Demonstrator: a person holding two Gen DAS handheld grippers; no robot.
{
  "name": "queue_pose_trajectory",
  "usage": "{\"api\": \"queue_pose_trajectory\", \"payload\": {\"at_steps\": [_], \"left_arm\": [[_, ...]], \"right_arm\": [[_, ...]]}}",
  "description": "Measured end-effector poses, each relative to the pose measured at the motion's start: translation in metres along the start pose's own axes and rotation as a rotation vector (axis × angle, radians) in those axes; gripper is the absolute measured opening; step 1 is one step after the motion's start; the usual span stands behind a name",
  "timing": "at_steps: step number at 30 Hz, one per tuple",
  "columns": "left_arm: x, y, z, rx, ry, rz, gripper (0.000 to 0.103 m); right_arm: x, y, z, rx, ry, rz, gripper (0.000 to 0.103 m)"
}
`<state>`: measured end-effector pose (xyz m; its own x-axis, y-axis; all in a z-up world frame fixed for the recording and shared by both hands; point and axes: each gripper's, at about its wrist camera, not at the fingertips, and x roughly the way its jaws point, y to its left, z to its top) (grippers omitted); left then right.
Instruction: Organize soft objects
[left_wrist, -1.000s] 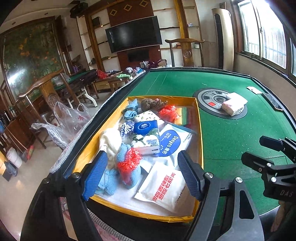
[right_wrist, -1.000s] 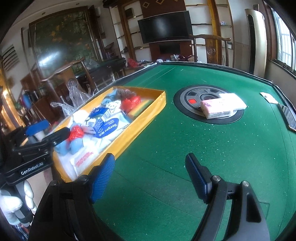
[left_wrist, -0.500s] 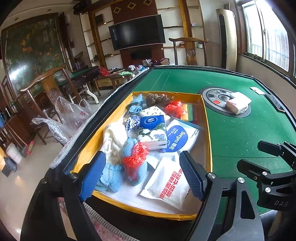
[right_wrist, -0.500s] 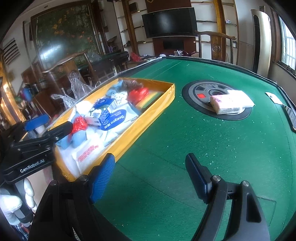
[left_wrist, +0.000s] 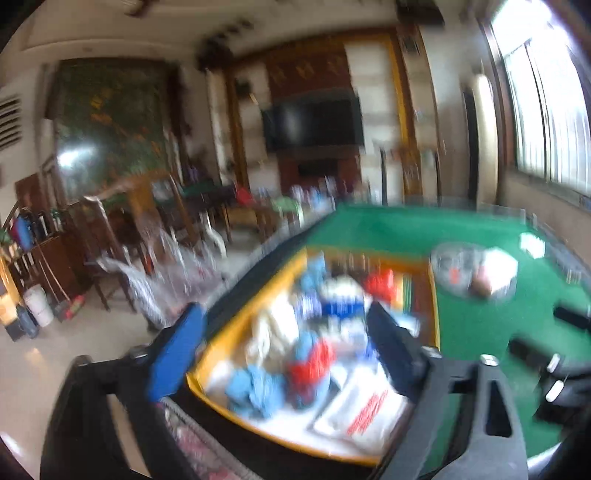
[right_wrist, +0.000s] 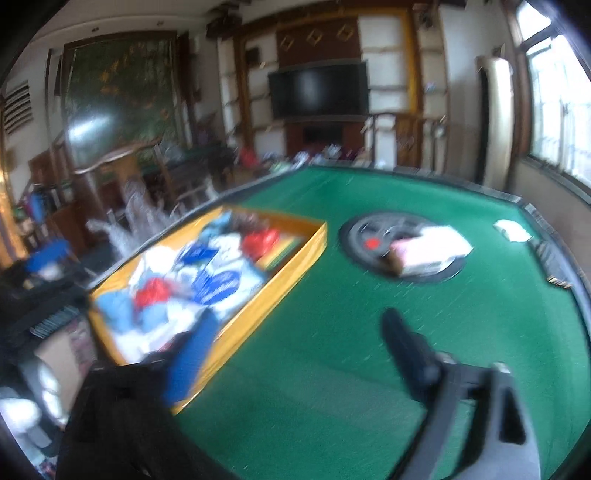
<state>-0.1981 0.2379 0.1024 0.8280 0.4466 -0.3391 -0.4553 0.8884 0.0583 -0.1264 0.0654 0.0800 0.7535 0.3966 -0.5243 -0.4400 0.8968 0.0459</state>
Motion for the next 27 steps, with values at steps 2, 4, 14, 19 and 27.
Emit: {"api": "queue_pose_trajectory", "payload": {"at_steps": [2, 4, 14, 19, 27], "left_arm": [[-0.011, 0.011, 0.005, -0.082, -0.07, -0.025, 0.103], [-0.008, 0.011, 0.008, -0.102, -0.034, 0.002, 0.103], [0.023, 0.012, -0.007, -0.093, 0.193, 0.011, 0.103], [0.025, 0.019, -0.009, -0.106, 0.218, 0.03, 0.103], [0.039, 0.02, -0.013, -0.108, 0.265, 0.015, 0.103]], "right_arm": [[0.001, 0.002, 0.002, -0.014, -0.005, -0.022, 0.099], [0.006, 0.005, 0.005, -0.023, 0.02, -0.024, 0.099], [0.016, 0.046, 0.007, -0.215, 0.082, -0.028, 0.099], [0.029, 0.06, 0.001, -0.262, 0.136, -0.011, 0.099], [0.039, 0.078, -0.003, -0.344, 0.177, -0.021, 0.099]]}}
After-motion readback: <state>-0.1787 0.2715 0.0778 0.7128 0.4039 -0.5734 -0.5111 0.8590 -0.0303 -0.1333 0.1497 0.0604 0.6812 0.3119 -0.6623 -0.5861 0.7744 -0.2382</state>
